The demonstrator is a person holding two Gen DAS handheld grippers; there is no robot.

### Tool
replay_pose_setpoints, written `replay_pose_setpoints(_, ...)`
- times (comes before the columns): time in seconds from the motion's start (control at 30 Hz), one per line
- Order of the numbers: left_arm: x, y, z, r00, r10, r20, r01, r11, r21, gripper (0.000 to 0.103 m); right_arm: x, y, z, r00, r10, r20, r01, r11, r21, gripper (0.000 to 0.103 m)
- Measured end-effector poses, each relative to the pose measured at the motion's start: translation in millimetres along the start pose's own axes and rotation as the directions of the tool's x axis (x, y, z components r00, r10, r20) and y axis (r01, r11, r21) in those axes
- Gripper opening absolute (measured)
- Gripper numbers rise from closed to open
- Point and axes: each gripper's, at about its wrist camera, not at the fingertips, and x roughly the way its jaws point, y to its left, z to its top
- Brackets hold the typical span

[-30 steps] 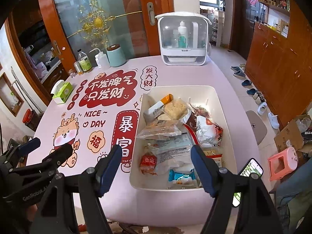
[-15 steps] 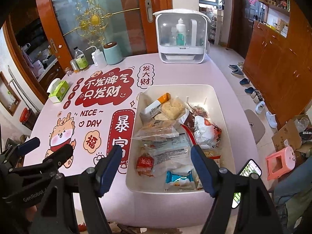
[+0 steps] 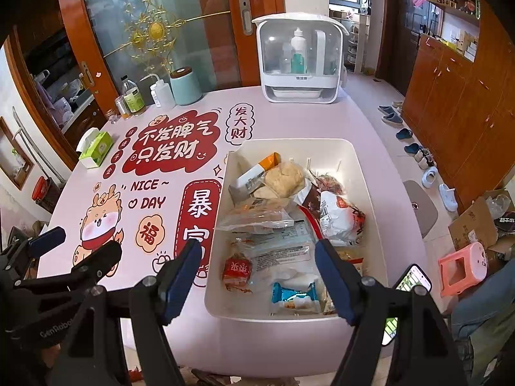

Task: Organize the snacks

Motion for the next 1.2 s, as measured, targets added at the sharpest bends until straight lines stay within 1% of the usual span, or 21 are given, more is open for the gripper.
replay_pose_setpoints(0.17, 0.0, -0.4, 0.8, 1.0, -0.001, -0.004, 0.001, 1.0, 0.0, 0.096, 2.0, 0.6, -0.3, 1.0, 0.005, -0.002, -0.005, 1.0, -0.008, 0.074)
replay_pose_setpoints(0.6, 1.4, -1.8, -14.3, 1.0, -0.01, -0.007, 0.01, 1.0, 0.015, 0.096, 2.0, 1.4, -0.8, 1.0, 0.007, -0.002, -0.007, 1.0, -0.012, 0.074)
replay_pose_setpoints(0.67, 1.4, -2.4, -11.1, 1.0, -0.008, -0.006, 0.008, 1.0, 0.016, 0.096, 2.0, 1.0, -1.1, 1.0, 0.007, -0.002, -0.007, 1.0, -0.011, 0.074)
replay_pose_setpoints(0.93, -6.0, -7.3, -16.7, 1.0, -0.011, 0.005, 0.011, 0.999, 0.039, 0.096, -0.6, -2.0, -3.8, 1.0, 0.007, 0.001, -0.007, 1.0, -0.004, 0.074)
replay_pose_setpoints(1.2, -7.2, -6.1, -15.1, 1.0, -0.011, 0.004, 0.011, 0.999, 0.04, 0.096, -1.3, -0.8, -4.5, 1.0, 0.007, 0.005, -0.007, 1.0, -0.007, 0.074)
